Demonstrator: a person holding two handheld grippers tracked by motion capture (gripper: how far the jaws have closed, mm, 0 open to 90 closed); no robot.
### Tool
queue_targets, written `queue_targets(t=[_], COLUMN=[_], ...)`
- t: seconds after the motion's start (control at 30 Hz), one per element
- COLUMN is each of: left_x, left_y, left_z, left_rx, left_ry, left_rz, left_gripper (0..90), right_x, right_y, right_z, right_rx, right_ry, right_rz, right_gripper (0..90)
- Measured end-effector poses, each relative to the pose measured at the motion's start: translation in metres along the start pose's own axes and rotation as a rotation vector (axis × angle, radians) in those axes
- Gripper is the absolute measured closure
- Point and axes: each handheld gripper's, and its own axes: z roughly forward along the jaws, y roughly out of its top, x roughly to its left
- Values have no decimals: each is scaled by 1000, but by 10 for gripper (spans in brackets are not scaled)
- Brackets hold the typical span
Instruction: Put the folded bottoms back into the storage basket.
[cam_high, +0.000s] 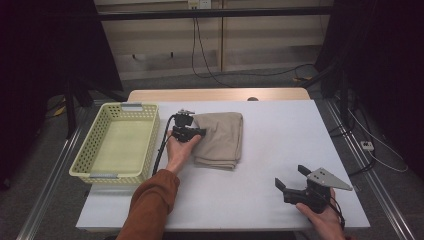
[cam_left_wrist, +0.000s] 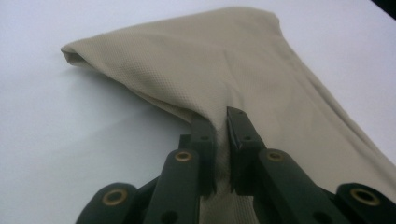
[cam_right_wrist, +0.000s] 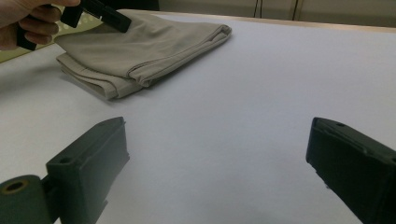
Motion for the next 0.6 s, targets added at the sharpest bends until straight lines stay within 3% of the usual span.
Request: queue_targets(t=[0.33, 0.6], left_x=[-10, -17], left_y=[13, 21], left_z=[-14, -27], left_rx=[-80, -144], left_ry=[-16, -29], left_rz=[61, 82], left_gripper=[831, 831], right_x=[-1, -1], right_y=[0, 0], right_z=[-1, -2], right_rx=[-6, -12], right_ry=[-4, -4], right_rz=[3, 1], right_gripper=[49, 48])
